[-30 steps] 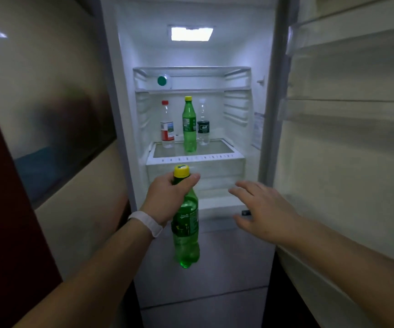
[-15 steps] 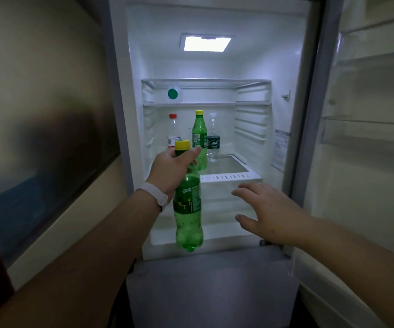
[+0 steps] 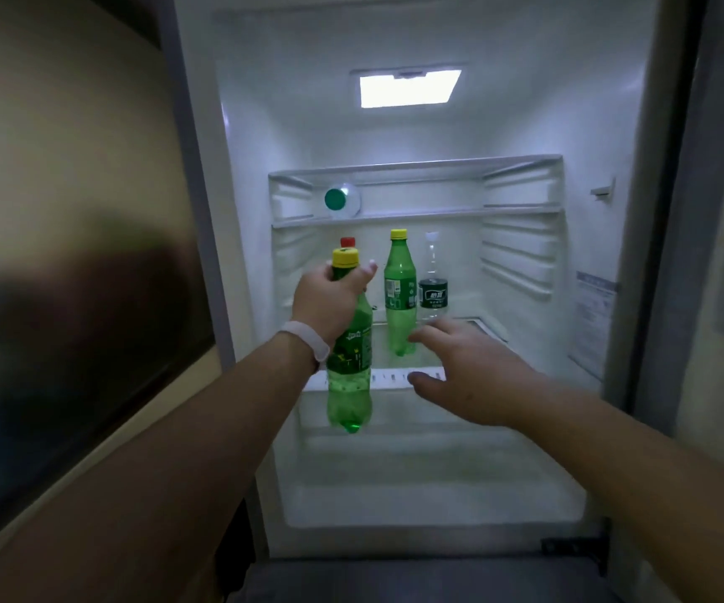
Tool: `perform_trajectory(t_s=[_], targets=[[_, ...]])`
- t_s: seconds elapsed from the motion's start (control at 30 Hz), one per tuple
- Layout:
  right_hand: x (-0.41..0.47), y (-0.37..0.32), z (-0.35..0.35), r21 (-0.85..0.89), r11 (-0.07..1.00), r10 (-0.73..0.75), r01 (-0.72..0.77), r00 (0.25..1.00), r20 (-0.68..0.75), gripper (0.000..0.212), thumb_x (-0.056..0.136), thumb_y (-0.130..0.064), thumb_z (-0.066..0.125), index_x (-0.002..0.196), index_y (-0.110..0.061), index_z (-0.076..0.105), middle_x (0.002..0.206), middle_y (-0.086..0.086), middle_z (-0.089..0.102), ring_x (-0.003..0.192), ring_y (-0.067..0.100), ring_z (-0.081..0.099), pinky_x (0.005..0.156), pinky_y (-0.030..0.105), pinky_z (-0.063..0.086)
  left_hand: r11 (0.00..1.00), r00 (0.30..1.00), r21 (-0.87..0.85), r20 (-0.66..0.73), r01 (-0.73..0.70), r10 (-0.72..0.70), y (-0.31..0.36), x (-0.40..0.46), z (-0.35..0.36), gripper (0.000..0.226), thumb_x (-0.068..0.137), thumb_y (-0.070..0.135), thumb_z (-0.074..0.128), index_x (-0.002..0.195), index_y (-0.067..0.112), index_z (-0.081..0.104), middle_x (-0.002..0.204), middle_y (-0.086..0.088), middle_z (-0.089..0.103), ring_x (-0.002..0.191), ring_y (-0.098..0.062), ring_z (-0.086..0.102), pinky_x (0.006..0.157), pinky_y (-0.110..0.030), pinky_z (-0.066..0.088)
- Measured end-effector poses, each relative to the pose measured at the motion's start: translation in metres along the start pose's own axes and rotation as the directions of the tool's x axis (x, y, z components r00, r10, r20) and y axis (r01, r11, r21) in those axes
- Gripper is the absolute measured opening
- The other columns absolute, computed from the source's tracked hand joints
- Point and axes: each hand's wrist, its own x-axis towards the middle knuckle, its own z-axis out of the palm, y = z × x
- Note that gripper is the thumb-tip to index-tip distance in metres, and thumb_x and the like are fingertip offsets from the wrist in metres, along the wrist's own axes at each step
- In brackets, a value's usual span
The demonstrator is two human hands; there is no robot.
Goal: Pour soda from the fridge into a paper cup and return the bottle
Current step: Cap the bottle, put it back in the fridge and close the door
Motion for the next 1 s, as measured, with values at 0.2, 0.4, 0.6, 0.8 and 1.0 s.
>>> perform_trajectory(t_s=[0.2,0.4,0.6,0.8,1.0], targets=[[0.044,0.007,0.014,-0.001,0.999,0.037,-0.037,0.999,0.006,0.055,0.088,-0.053,0.050,0.137,-0.030,0.041,0.134,-0.004,0.048,0.117,0.019,0.046,0.094,0.040,0.046,0.999,0.992,0.034,-0.127,-0.008,0.012,-0.016,0.046,0.011,0.029,0.084,0.044,0.071,0.075,0.017,0.067,0.069,-0.001,0.065,0.068,-0.024,0.062,0.081,-0.052,0.057],[0.076,0.019,0.026,0.001,0.997,0.077,-0.077,0.997,-0.010,0.052,0.088,-0.051,0.050,0.136,-0.030,0.043,0.130,-0.004,0.049,0.114,0.018,0.048,0.090,0.037,0.047,0.994,0.987,0.106,-0.161,-0.011,0.028,-0.039,0.092,0.029,0.031,0.085,0.046,0.069,0.079,0.016,0.067,0.073,-0.004,0.069,0.073,-0.027,0.066,0.074,-0.039,0.054],[0.099,0.033,0.036,-0.006,0.997,0.079,-0.079,0.997,-0.006,0.053,0.089,-0.050,0.051,0.137,-0.028,0.043,0.135,-0.003,0.049,0.118,0.017,0.046,0.095,0.033,0.042,0.992,0.974,0.125,-0.227,0.015,0.014,-0.066,0.124,0.044,0.033,0.086,0.044,0.067,0.069,0.015,0.065,0.062,0.003,0.062,0.059,-0.017,0.056,0.061,-0.029,0.044],[0.119,0.042,0.043,-0.001,0.994,0.113,-0.113,0.993,0.029,0.055,0.090,-0.050,0.050,0.140,-0.030,0.039,0.137,-0.006,0.045,0.122,0.017,0.043,0.096,0.034,0.041,0.992,0.960,0.122,-0.280,0.013,0.022,-0.083,0.151,0.055,0.028,0.086,0.039,0.067,0.071,0.017,0.063,0.065,0.005,0.062,0.060,-0.012,0.056,0.059,-0.027,0.040],[0.126,0.045,0.050,0.023,0.993,0.111,-0.112,0.993,0.027,0.055,0.090,-0.049,0.050,0.140,-0.030,0.038,0.135,-0.008,0.044,0.121,0.016,0.042,0.097,0.035,0.040,0.988,0.943,0.110,-0.326,0.109,-0.067,-0.092,0.173,0.065,0.028,0.084,0.040,0.067,0.069,0.017,0.061,0.064,0.006,0.060,0.066,-0.022,0.059,0.065,-0.027,0.039]])
